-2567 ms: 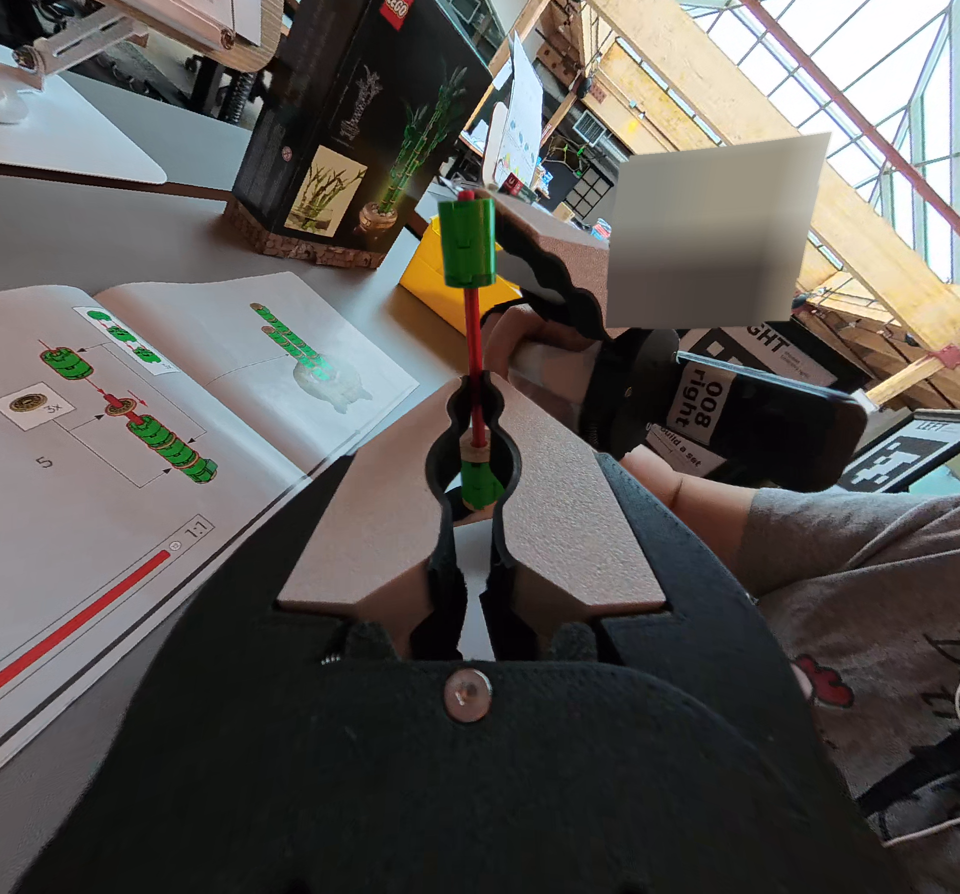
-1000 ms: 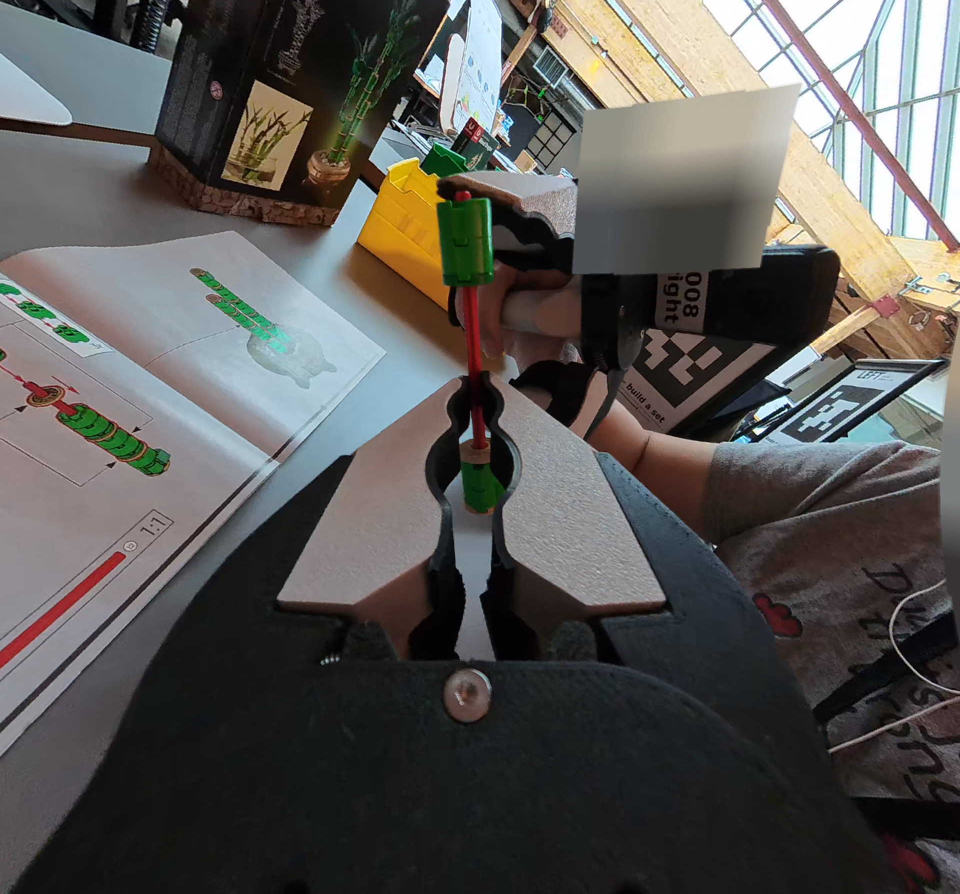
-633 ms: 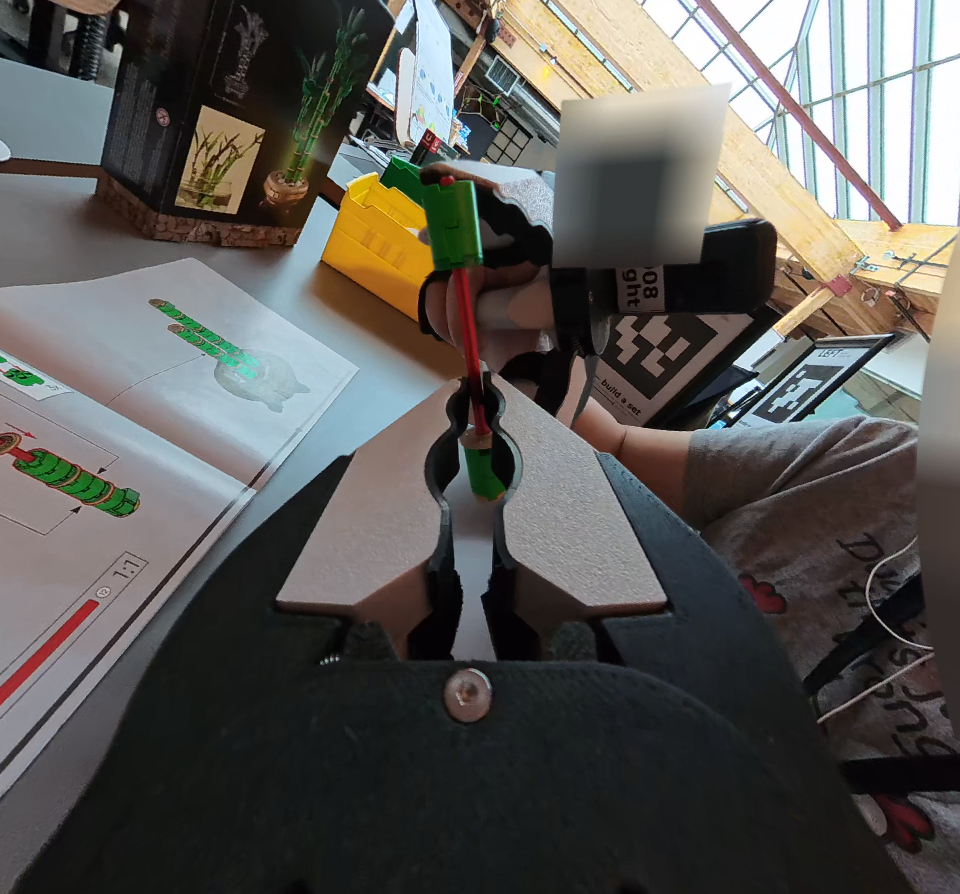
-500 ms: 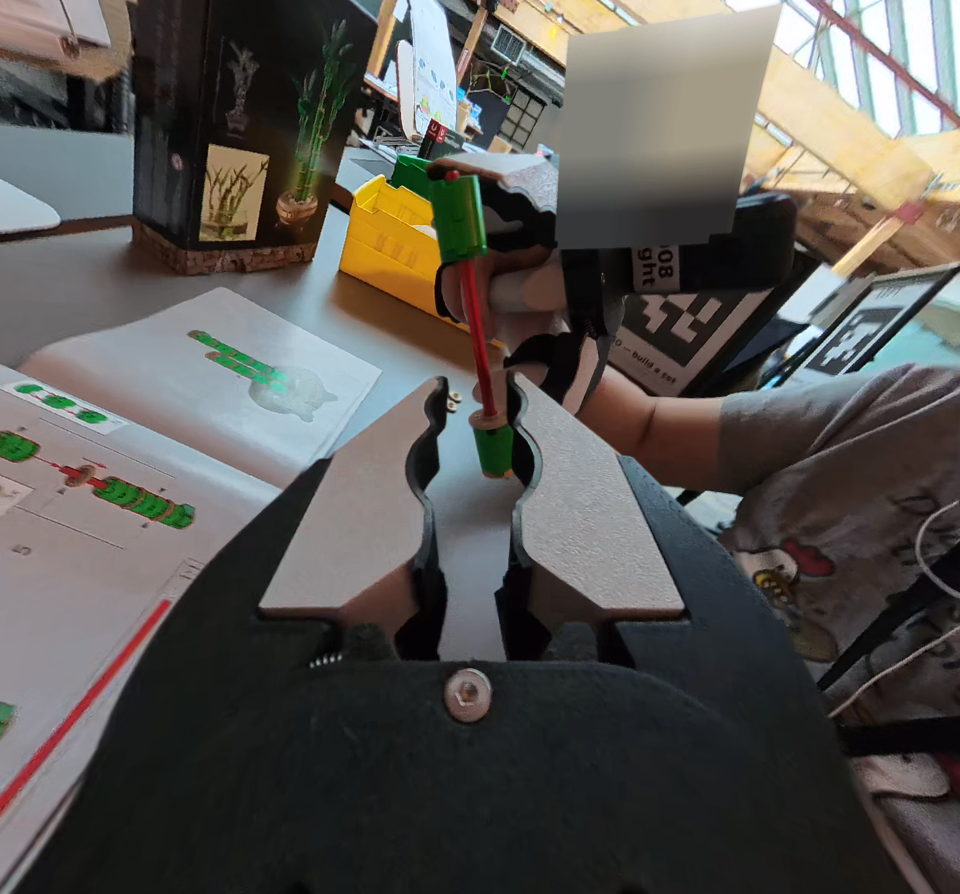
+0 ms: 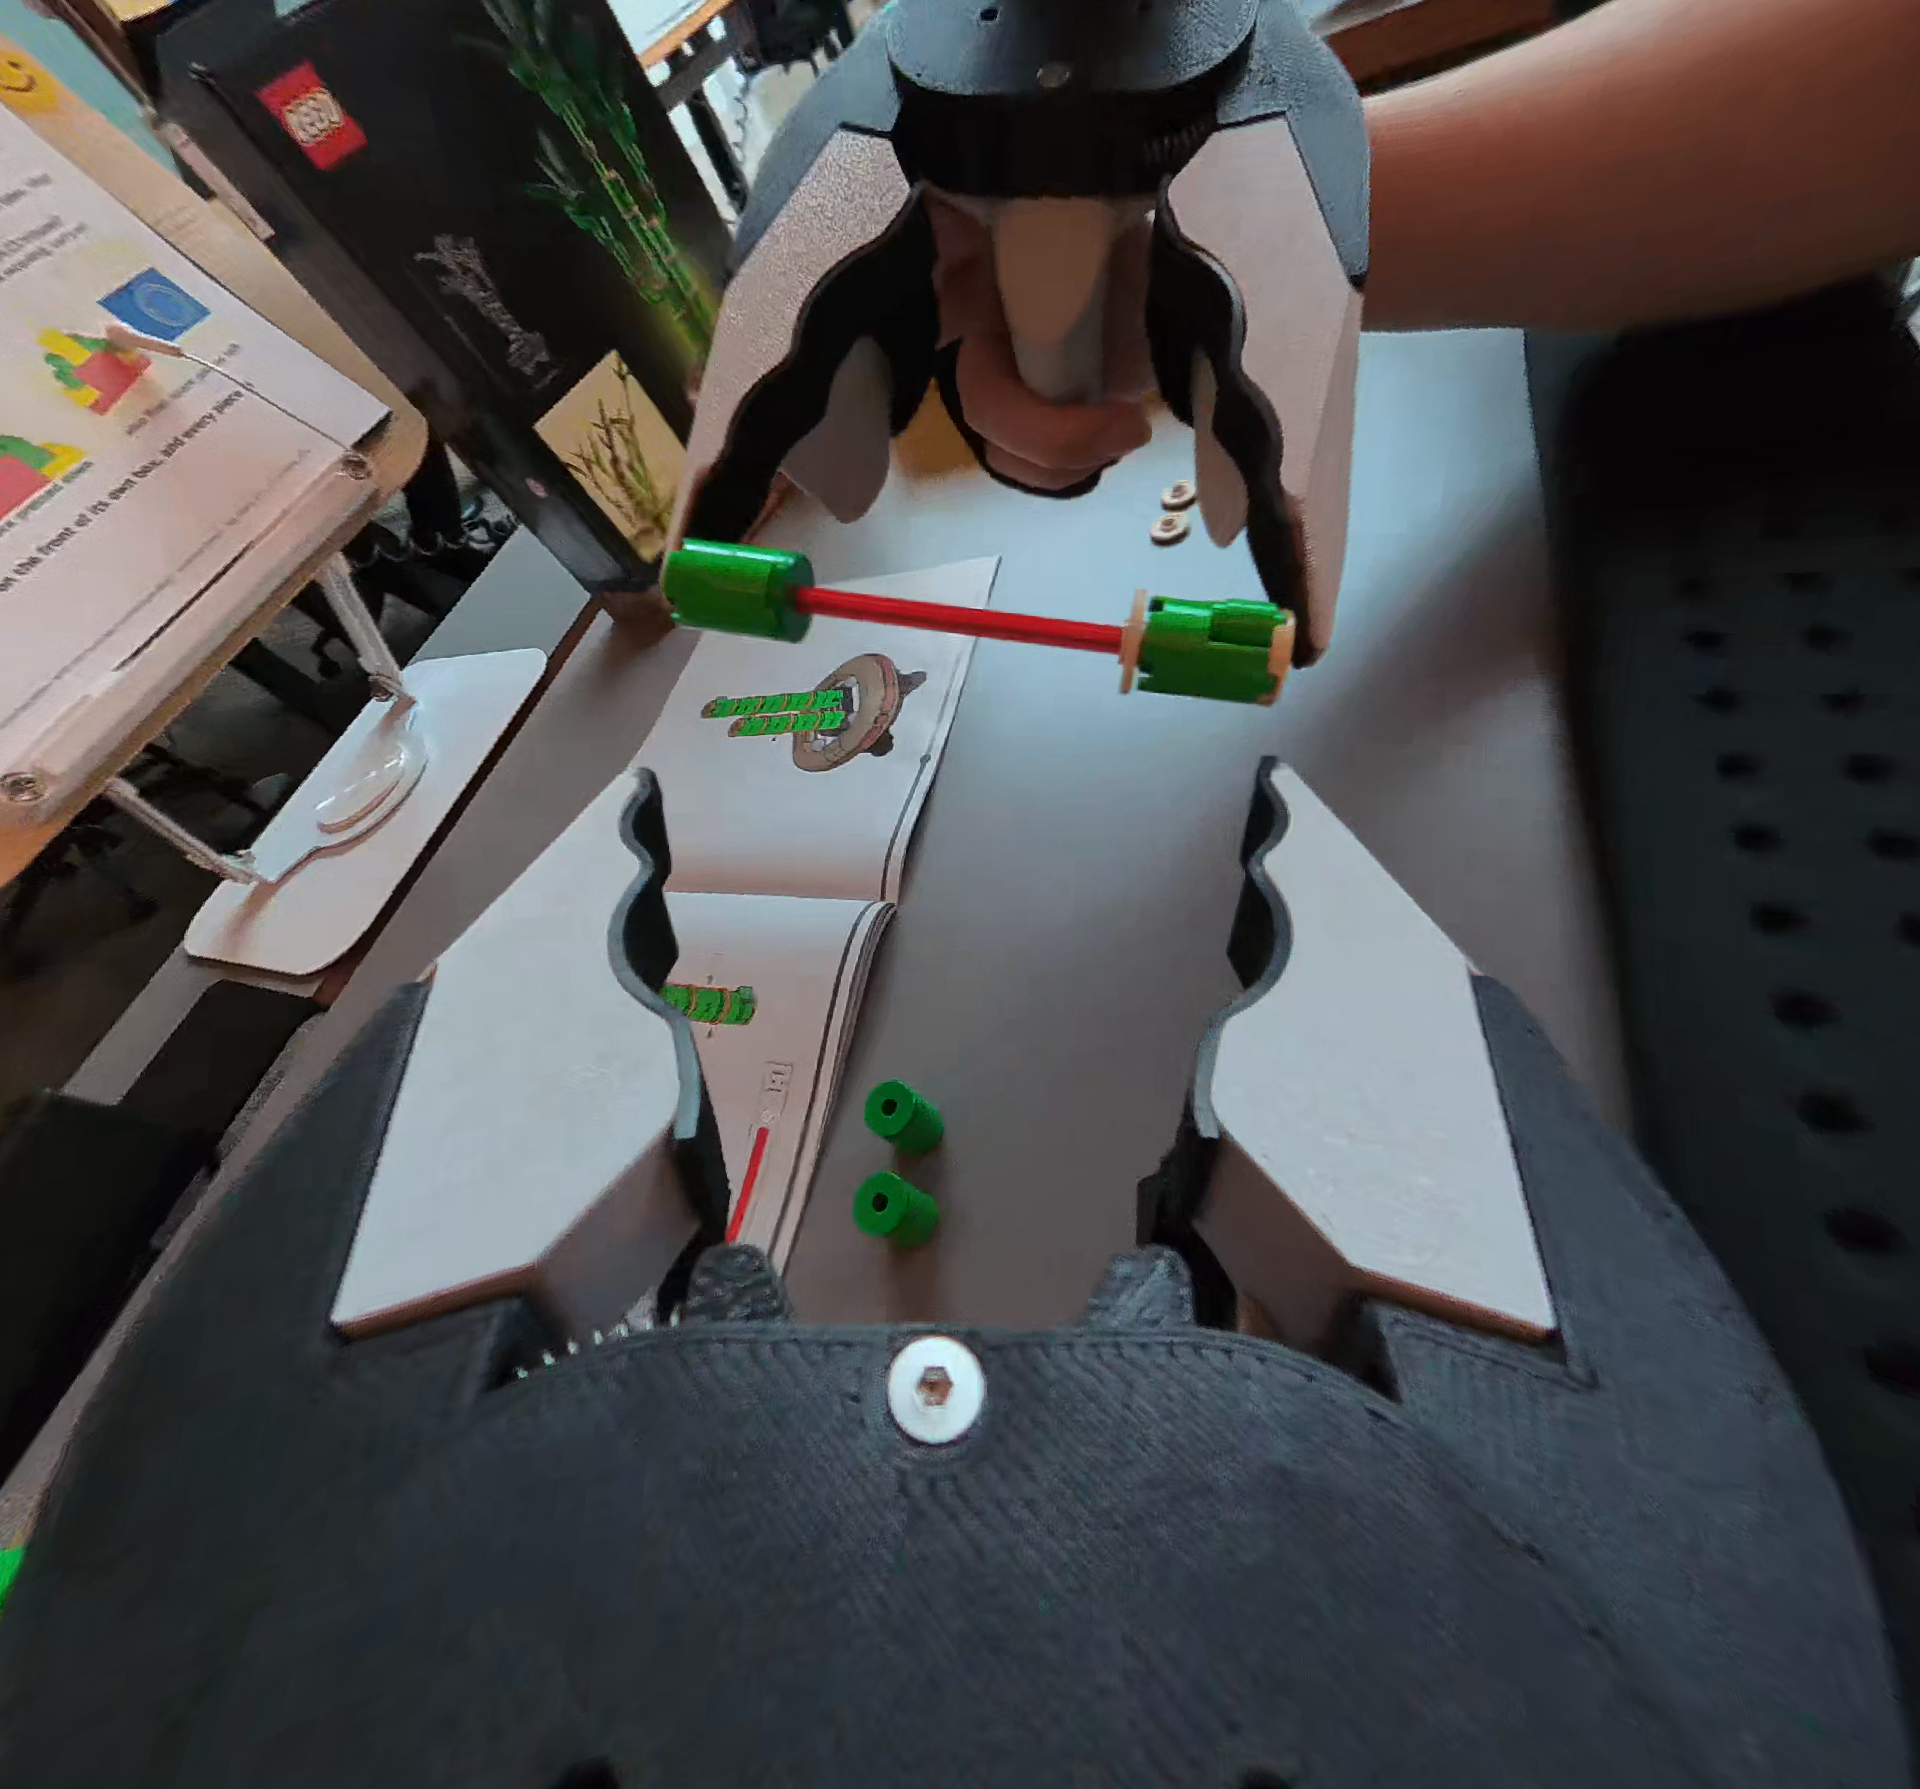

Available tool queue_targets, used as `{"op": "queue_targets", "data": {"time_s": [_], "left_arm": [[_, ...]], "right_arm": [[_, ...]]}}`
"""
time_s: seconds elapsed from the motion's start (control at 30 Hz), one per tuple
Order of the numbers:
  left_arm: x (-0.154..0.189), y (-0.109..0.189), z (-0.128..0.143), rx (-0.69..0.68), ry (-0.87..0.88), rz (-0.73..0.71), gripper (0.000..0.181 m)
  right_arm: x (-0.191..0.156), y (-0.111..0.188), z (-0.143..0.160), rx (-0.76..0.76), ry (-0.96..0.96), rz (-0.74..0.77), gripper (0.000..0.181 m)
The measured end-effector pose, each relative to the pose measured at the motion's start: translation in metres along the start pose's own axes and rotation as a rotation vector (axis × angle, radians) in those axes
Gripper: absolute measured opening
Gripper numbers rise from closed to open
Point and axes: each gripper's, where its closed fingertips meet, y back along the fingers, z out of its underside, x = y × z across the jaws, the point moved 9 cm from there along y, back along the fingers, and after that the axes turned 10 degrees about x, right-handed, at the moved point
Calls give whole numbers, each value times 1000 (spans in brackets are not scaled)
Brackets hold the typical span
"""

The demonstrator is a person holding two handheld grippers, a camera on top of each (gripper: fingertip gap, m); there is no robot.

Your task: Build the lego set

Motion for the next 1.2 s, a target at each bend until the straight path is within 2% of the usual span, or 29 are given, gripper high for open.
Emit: {"op": "queue_targets", "data": {"time_s": [0.1,0.3,0.7,1.0,1.2], "left_arm": [[6,-9,5,-6,38,51,117],[16,-18,8,58,112,118,119],[21,-23,15,71,213,210,104],[20,-23,13,118,207,178,112],[21,-24,14,115,198,183,108]], "right_arm": [[-9,9,12,26,-80,-16,110],[-16,12,29,32,-144,-49,110],[-20,9,36,50,-172,-76,110],[-19,11,36,80,-203,-105,110],[-18,11,37,81,-199,-99,111]]}}
